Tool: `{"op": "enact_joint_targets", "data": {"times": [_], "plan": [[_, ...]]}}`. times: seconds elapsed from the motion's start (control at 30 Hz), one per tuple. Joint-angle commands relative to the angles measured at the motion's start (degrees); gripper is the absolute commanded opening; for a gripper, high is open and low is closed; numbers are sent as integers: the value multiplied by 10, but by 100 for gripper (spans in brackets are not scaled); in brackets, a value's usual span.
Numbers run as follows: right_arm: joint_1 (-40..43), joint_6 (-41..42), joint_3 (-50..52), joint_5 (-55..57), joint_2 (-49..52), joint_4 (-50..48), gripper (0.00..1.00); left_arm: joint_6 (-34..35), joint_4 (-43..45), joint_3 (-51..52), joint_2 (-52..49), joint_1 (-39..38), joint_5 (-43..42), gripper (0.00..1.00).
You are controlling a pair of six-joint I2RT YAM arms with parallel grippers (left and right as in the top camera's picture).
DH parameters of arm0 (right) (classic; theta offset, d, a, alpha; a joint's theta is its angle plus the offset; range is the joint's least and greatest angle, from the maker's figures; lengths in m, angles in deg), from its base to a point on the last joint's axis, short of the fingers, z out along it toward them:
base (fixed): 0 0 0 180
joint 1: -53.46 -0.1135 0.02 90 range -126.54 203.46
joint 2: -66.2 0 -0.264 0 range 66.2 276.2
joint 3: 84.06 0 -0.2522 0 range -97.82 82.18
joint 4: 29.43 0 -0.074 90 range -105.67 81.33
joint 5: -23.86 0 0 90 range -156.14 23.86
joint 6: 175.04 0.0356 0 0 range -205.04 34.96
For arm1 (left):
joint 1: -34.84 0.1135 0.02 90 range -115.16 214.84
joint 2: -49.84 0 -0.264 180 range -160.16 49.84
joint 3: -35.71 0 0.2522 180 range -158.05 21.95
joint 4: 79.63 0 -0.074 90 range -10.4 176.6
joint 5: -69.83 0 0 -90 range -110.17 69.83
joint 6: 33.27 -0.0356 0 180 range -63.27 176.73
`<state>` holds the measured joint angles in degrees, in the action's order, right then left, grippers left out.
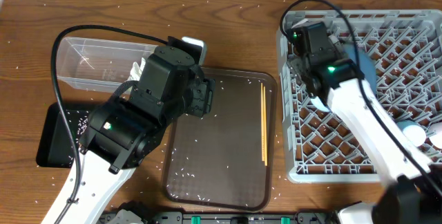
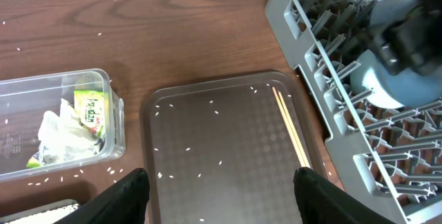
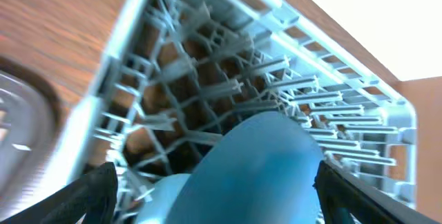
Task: Sort waste into correct bins and load items into the dishwasher rack
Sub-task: 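Grasp the wooden chopsticks on the brown tray with the right gripper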
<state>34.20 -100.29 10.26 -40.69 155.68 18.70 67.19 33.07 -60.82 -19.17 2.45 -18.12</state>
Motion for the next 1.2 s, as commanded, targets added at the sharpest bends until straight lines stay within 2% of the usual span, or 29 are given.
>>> {"op": "enact_joint_targets", "data": {"times": [0.0, 0.17, 0.27, 0.3, 0.4, 0.47, 0.53, 0.63, 0.77, 0.83, 1.03, 1.17], "plan": [[-2, 65, -1, -60, -40, 16, 86, -4, 0, -8, 1, -2, 1, 68], [-3, 106, -1, -181, -66, 60, 85, -7, -2, -8, 1, -2, 37, 68], [-3, 168, -1, -272, -71, 83, 84, -11, -13, -7, -1, -2, 81, 93], [-3, 199, -1, -303, -71, 90, 83, -13, -21, -5, -3, -2, 94, 96], [-3, 272, 0, -394, -67, 105, 75, -13, -53, 9, -14, 0, 119, 100], [-7, 292, 1, -427, -62, 115, 69, -12, -78, 14, -23, 6, 122, 100], [-21, 292, 2, -431, -54, 128, 57, -3, -97, 15, -33, 16, 122, 100], [-60, 293, 6, -404, -38, 140, 52, 12, -112, 15, -44, 38, 119, 99], [-118, 365, 6, -316, 7, 154, 52, 12, -112, 14, -38, 66, 119, 98], [-139, 407, 6, -286, 36, 162, 41, 12, -112, 14, -26, 78, 112, 98], [-153, 487, 6, -274, 130, 172, 40, 19, -118, 10, 47, 118, 83, 98], [-150, 491, 6, -278, 172, 167, 37, 18, -119, 10, 92, 134, 83, 98]]}}
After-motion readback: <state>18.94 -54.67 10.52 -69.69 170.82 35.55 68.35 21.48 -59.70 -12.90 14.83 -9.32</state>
